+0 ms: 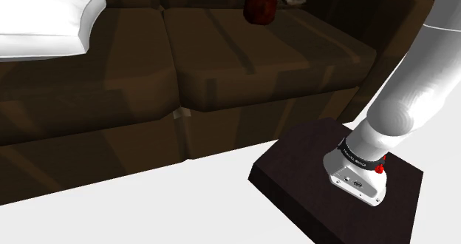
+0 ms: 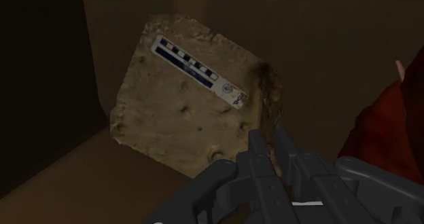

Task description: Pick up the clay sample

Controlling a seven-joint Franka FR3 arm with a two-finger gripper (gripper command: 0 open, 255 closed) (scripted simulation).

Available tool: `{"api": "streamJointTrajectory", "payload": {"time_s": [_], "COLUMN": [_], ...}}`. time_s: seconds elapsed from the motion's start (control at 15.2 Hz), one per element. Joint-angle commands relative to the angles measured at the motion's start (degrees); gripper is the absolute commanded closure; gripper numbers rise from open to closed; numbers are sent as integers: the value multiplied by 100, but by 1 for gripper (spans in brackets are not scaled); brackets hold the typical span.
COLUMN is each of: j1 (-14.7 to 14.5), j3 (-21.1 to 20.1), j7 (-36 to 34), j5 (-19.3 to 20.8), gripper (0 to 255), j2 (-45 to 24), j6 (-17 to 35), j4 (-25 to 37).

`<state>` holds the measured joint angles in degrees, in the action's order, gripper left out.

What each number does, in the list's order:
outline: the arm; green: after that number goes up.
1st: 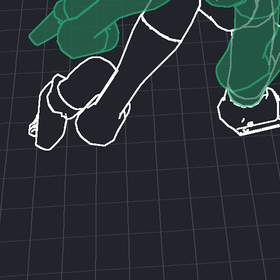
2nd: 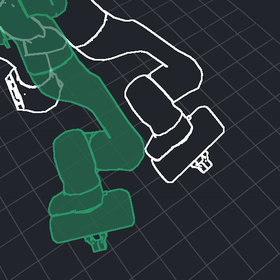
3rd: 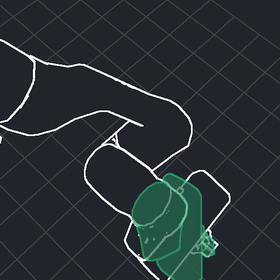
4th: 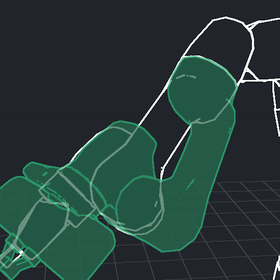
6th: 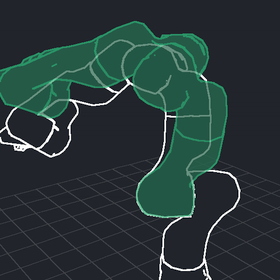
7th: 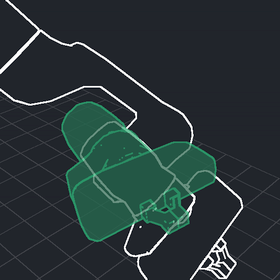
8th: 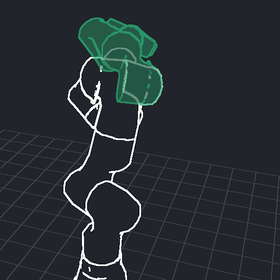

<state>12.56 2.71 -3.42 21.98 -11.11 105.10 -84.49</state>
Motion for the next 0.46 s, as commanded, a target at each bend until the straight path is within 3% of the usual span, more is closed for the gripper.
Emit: {"api": "streamJointTrajectory", "payload": {"time_s": [0.0, 0.4], "j1": [-6, -16], "j3": [-2, -6], "j7": [44, 161], "j5": [-7, -35], "gripper": [255, 255], "j2": [-28, -106], "j6": [-147, -472], "j4": [186, 608]}}
